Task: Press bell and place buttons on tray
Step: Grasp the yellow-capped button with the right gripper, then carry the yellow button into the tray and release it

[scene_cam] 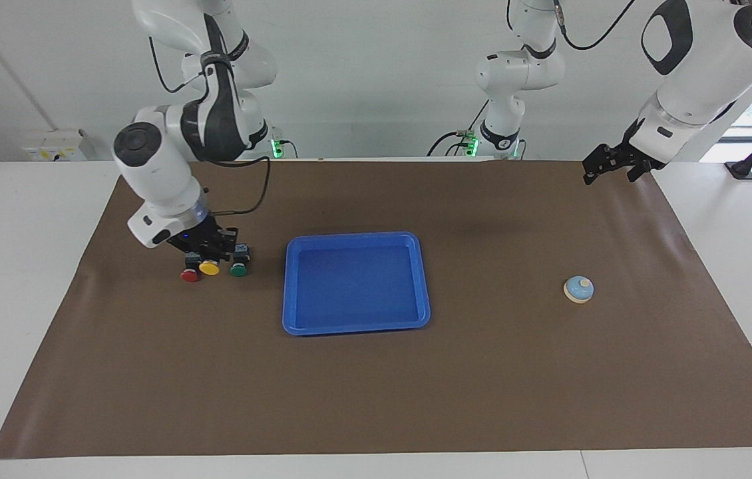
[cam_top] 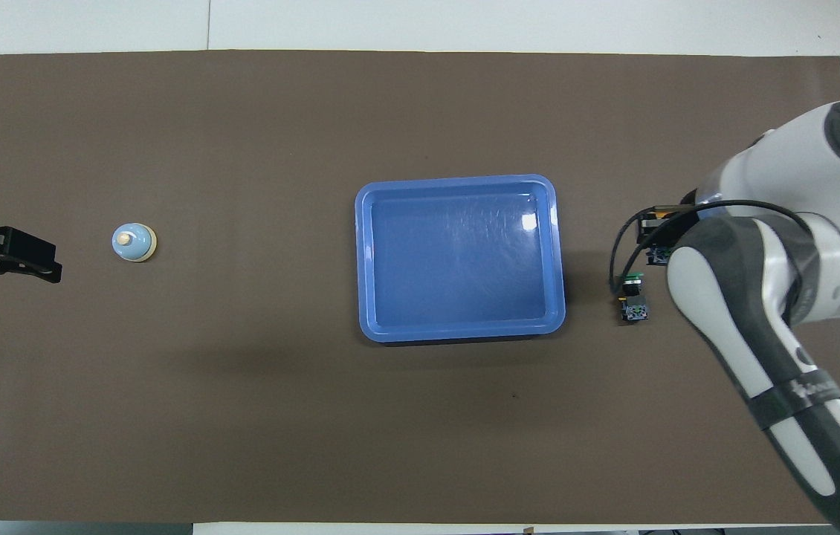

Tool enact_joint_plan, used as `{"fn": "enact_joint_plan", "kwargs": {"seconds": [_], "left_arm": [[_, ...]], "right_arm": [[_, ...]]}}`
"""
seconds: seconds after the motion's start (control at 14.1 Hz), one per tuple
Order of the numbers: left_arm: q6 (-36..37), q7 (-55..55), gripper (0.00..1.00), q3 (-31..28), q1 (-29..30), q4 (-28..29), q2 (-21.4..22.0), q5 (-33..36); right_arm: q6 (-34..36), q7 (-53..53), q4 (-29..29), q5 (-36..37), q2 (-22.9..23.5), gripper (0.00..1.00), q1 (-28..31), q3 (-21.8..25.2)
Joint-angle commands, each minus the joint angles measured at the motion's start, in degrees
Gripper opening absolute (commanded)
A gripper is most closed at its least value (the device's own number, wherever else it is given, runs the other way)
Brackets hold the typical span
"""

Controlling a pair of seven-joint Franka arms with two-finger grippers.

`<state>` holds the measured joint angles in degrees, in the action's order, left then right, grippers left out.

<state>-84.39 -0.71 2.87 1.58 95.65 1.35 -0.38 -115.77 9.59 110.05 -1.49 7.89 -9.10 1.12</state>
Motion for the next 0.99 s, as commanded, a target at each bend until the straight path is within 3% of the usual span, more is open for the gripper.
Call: {"fn": "enact_joint_plan", "kwargs": {"seconds": [0.0,0.14,0.28,0.43,0.64,0.71,0.78,0.92], "left_arm": [[1.2,0.0,1.0,-0.3,-1.1,-0.5,0.5,0.5],[1.0,-0.2,1.0,-0.3,-1.1,-0.5,0.6,0.5],[1.0,0.0,1.0,-0.3,-1.1,-0.5,0.8,0.5],[1.0,-0.1,1.0,-0.3,-1.2,-0.5,0.7,0.5],[1.0,-0.1,1.0,-0.4,-1.1,-0.5,0.7,0.5],[1.0,-0.2,1.0,-0.4,-0.8,-0.5,0.8,0.5],[1.0,-0.2,1.0,-0.4,-0.6,-0.5,0.8,0.5],[1.0,-0.2,1.0,-0.5,-0.5,-0.5,0.8,0.5]], "right_arm": [[-4.4,7.3,-2.5,-1.1,4.1,0.0,-6.2,0.3],[-5.1,13.7,-8.0,-1.2,10.8,0.0,-10.1,0.3],[-10.9,14.9,-6.6,-1.0,14.1,0.0,-11.9,0.3],[-14.9,14.9,-2.7,-0.9,14.3,0.0,-12.0,0.2],[-14.5,13.8,-0.5,-0.8,13.6,0.03,-12.8,0.2],[-13.7,14.0,-0.4,-0.9,13.3,0.7,-12.8,0.2],[-12.4,14.0,-0.7,-0.9,12.9,1.0,-12.9,0.2],[-6.5,13.4,-3.5,-1.1,11.4,1.0,-12.4,0.2]]}}
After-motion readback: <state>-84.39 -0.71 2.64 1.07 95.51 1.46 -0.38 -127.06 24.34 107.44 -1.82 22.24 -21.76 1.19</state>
